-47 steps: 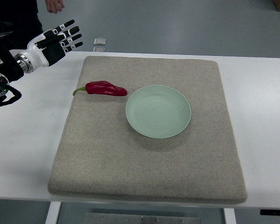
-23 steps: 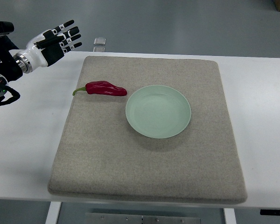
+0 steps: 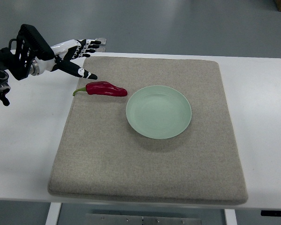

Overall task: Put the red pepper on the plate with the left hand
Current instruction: 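Move the left hand forward toward the red pepper, then lower the left hand over the red pepper and close fingers around it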

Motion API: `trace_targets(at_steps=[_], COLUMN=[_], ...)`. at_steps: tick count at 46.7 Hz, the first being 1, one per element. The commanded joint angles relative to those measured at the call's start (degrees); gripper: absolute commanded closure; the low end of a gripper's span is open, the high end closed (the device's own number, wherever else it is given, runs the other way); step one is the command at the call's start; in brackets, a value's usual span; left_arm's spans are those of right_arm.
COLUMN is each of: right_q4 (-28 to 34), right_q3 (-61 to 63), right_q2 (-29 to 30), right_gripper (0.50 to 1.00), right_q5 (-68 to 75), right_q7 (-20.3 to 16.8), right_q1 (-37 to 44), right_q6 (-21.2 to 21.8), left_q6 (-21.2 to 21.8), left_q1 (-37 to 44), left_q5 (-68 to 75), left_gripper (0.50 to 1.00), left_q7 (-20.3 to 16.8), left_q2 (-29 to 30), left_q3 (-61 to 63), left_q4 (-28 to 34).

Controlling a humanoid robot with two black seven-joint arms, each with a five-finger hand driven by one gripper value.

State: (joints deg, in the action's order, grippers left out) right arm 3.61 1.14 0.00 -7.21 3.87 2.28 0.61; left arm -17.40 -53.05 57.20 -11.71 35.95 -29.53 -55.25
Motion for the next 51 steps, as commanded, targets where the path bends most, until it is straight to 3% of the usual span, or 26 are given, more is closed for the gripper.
trace_targets(at_steps=[1, 14, 25, 34, 40, 48, 51], right_q4=[0.0, 0.0, 0.0, 0.0, 0.0, 0.0, -0.1], right_q3=[0.0, 0.0, 0.0, 0.0, 0.0, 0.0, 0.0], right_q2=[0.0, 0.0, 0.0, 0.0, 0.0, 0.0, 0.0], right_gripper=[0.572, 0.572, 0.572, 0.572, 0.572, 0.572, 0.572], right_q5=[0.0, 0.0, 0.0, 0.0, 0.0, 0.0, 0.0], right_q7=[0.1, 0.0, 0.0, 0.0, 0.0, 0.0, 0.0], right_q1=[0.0, 0.0, 0.0, 0.0, 0.0, 0.0, 0.0], right_q6=[0.0, 0.0, 0.0, 0.0, 0.0, 0.0, 0.0], left_q6=[0.0, 1.1, 2.4, 2.6, 6.0, 7.5, 7.5], left_q1=[-0.2, -4.2, -5.2, -5.3, -5.3, -5.4, -5.4], left_q5=[6.0, 14.7, 16.5, 22.6, 24.1, 24.5, 25.2], left_gripper=[0.506, 0.506, 0.512, 0.531, 0.581, 0.750, 0.776], left_q7=[-0.1, 0.2, 0.4, 0.3, 0.3, 0.3, 0.3], left_q2=[-0.1, -1.8, -6.6, -7.4, -7.5, -7.7, -7.7], left_q3=[0.6, 10.9, 11.7, 11.6, 11.6, 11.7, 11.7], left_q4=[0.0, 1.5, 6.2, 6.5, 6.5, 6.5, 6.4])
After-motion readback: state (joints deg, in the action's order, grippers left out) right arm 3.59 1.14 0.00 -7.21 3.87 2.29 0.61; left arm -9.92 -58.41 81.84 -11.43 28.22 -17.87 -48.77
